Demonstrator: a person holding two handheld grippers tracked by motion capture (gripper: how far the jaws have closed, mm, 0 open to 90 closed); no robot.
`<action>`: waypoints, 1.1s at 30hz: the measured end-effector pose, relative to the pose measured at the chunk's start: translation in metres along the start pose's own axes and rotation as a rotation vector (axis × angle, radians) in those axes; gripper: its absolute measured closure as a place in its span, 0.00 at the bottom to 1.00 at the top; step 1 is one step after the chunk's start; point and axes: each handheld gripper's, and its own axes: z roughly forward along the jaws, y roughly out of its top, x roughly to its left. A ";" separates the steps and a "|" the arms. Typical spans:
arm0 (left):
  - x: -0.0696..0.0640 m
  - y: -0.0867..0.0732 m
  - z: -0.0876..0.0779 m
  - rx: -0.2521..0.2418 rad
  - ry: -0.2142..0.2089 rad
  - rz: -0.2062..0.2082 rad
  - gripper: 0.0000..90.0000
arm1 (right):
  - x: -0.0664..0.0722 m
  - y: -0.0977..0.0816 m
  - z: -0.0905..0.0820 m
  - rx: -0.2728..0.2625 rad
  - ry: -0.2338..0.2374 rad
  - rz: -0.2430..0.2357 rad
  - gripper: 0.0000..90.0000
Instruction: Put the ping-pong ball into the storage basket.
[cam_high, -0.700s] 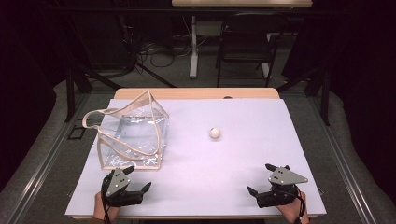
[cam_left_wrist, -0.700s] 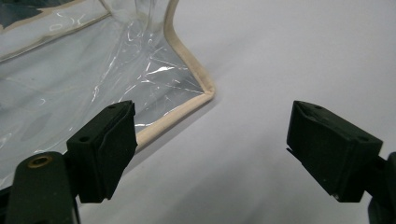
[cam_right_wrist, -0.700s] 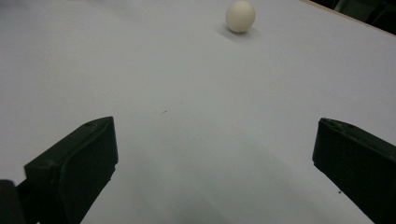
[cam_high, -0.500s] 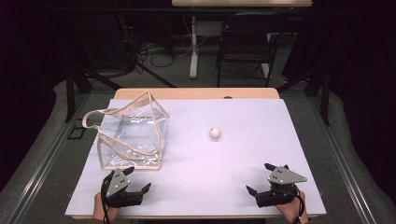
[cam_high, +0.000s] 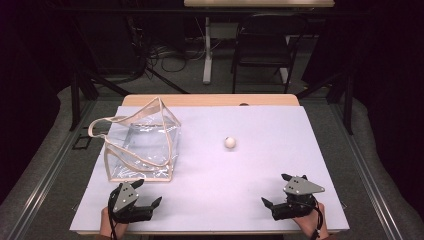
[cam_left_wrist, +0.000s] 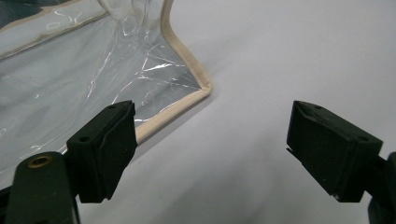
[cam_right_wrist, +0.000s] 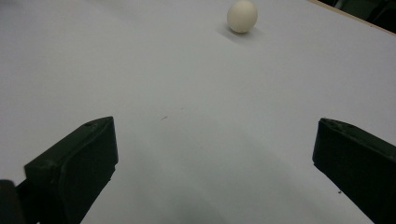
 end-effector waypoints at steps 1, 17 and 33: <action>0.000 0.000 0.000 0.000 0.000 0.000 0.18 | 0.000 0.000 0.000 0.000 0.000 0.000 0.00; 0.000 -0.001 0.001 0.001 -0.004 -0.003 0.18 | 0.002 0.018 0.011 0.028 -0.009 -0.013 0.00; 0.000 0.000 0.003 0.005 -0.005 0.005 0.18 | -0.007 0.030 0.024 0.048 -0.005 -0.001 0.00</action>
